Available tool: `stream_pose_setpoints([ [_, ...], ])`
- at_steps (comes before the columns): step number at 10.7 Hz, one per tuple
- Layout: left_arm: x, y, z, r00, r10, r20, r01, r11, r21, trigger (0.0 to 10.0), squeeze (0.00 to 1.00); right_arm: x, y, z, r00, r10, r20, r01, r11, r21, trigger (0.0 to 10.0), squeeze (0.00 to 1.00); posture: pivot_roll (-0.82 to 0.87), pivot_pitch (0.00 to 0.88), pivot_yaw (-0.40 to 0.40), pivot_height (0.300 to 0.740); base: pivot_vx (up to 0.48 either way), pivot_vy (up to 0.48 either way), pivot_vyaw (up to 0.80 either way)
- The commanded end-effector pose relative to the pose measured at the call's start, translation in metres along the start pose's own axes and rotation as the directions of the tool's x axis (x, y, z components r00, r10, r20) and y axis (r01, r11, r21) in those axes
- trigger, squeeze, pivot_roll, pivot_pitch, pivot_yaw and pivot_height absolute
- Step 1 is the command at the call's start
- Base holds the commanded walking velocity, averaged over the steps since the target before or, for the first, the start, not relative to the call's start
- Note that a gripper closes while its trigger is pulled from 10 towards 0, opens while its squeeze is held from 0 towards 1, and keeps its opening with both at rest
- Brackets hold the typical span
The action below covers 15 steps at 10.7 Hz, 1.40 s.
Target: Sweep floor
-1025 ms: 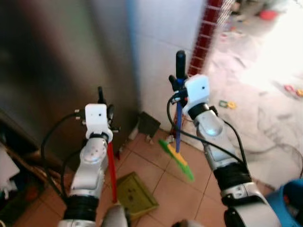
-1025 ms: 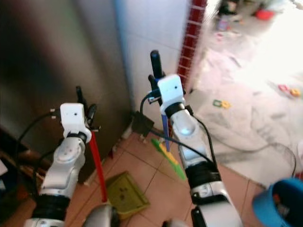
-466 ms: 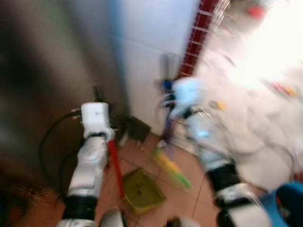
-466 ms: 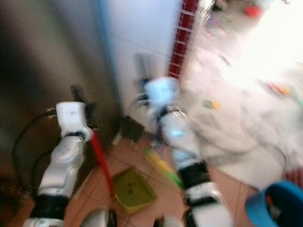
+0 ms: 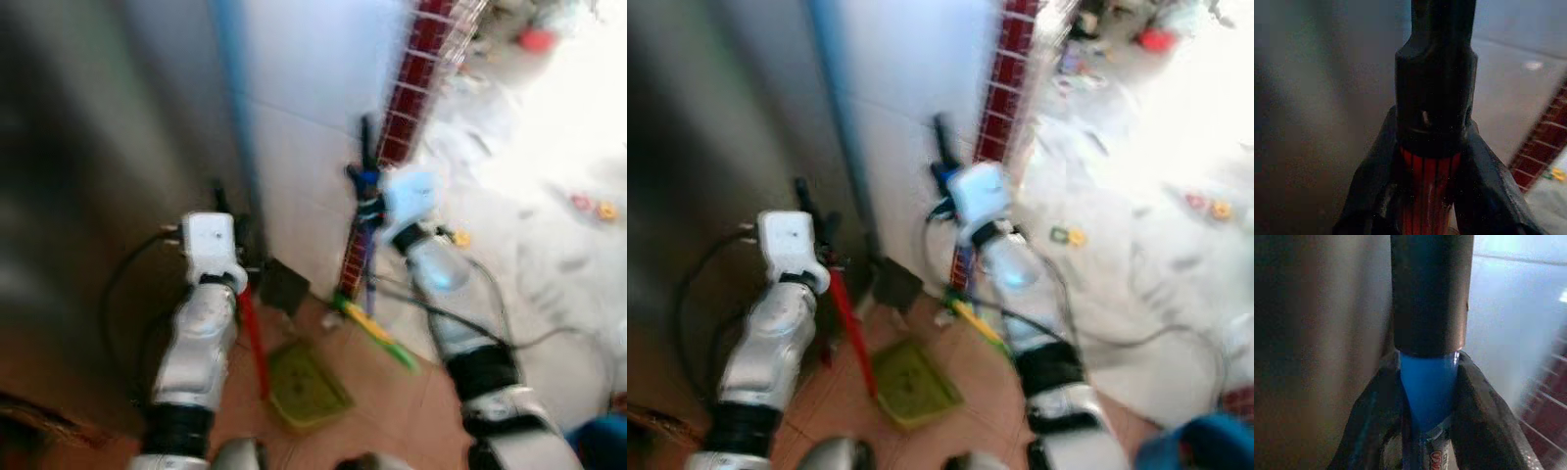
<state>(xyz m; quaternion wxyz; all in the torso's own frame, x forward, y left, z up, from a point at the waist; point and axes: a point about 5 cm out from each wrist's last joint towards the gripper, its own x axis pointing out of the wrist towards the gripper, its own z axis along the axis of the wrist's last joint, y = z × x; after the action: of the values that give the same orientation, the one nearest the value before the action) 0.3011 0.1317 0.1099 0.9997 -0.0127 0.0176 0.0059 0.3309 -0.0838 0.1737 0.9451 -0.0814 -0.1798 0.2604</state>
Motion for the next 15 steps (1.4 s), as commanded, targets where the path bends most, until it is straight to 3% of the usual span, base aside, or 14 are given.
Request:
stream_pose_setpoints([
  [1,0.001,-0.002,0.009,0.999,-0.001,0.037,0.000,0.999,0.033,10.0,0.00,0.004,-0.004,0.016,0.996,-0.006,0.089,0.006,1.000,0.001,10.0,0.00,-0.04,0.073,-0.010,0.740,0.289,0.000,0.73],
  [8,-0.003,-0.003,0.003,0.999,0.040,0.025,-0.041,0.998,0.052,10.0,0.00,0.003,0.005,0.017,0.994,0.032,0.100,-0.033,0.999,0.015,10.0,0.00,-0.02,0.090,-0.015,0.740,0.000,0.000,0.00],
  [11,-0.015,0.017,0.003,0.977,0.181,0.114,-0.196,0.971,0.135,10.0,0.00,0.010,0.013,0.026,0.981,0.124,0.148,-0.127,0.992,0.010,10.0,0.00,-0.01,0.140,-0.037,0.740,0.000,0.000,0.00],
  [12,-0.017,0.020,0.005,0.964,0.220,0.147,-0.242,0.959,0.151,10.0,0.00,0.022,0.014,0.035,0.963,0.197,0.184,-0.194,0.980,-0.032,10.0,0.00,0.00,0.163,-0.041,0.740,0.000,0.000,0.00],
  [14,-0.021,0.013,0.003,0.970,0.193,0.144,-0.214,0.966,0.145,10.0,0.00,0.031,0.017,0.043,0.940,0.260,0.221,-0.246,0.965,-0.091,10.0,0.00,-0.01,0.189,-0.045,0.740,0.000,0.000,0.00],
  [15,-0.026,0.009,-0.001,0.972,0.193,0.133,-0.211,0.968,0.138,10.0,0.00,0.035,0.024,0.042,0.923,0.309,0.231,-0.271,0.946,-0.180,10.0,0.00,0.00,0.211,-0.048,0.740,0.000,0.000,0.00],
])
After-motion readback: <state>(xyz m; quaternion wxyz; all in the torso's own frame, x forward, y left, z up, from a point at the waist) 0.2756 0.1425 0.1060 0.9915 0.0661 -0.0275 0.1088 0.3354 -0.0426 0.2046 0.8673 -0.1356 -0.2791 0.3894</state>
